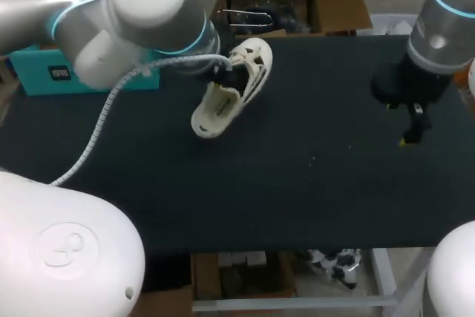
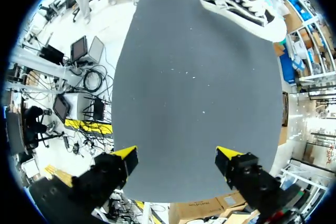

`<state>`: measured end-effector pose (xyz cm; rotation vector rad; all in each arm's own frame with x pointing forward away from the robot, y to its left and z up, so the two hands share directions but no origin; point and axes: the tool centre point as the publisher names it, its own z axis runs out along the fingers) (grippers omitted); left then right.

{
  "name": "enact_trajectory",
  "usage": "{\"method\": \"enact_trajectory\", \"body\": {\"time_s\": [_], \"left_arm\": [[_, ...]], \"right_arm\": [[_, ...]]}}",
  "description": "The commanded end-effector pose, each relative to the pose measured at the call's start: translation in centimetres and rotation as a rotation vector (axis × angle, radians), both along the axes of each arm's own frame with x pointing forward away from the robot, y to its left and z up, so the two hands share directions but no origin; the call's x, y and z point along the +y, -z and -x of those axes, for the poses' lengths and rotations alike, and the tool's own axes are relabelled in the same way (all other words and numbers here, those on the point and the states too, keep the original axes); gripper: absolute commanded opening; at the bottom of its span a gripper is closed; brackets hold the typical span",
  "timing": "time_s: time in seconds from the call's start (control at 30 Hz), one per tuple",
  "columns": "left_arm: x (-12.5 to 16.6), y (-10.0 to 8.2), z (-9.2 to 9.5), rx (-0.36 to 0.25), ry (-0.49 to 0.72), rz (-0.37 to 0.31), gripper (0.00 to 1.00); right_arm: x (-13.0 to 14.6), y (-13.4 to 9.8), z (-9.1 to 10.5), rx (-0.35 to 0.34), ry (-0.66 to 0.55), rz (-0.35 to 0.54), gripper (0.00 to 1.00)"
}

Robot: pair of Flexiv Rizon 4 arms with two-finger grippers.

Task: Open the shoe tongue, take the insole out of the shoe, put the insole back into the shoe, and pack the shoe into the shoebox

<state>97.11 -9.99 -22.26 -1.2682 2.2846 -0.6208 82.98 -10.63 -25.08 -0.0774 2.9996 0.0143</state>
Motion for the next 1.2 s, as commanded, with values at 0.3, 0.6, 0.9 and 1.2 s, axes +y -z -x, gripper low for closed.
{"method": "enact_trajectory", "body": {"time_s": [0.3, 0.6, 0.9, 1.2], "left_arm": [[14.1, -10.3, -7.9, -0.218, 0.107, -0.027, 0.0], [22.3, -12.9, -14.9, -0.309, 0.02, -0.026, 0.0], [29.5, -12.7, -21.5, -0.324, -0.12, -0.049, 0.0], [34.8, -7.3, -24.0, -0.285, -0.168, -0.111, 0.0]], "right_arm": [[0.0, 0.0, 0.1, 0.0, 0.0, 0.001, 1.0], [0.0, 0.0, 0.1, 0.0, 0.0, 0.001, 1.0], [0.0, 0.0, 0.1, 0.0, 0.0, 0.001, 1.0], [0.0, 0.0, 0.1, 0.0, 0.0, 0.001, 1.0]]}}
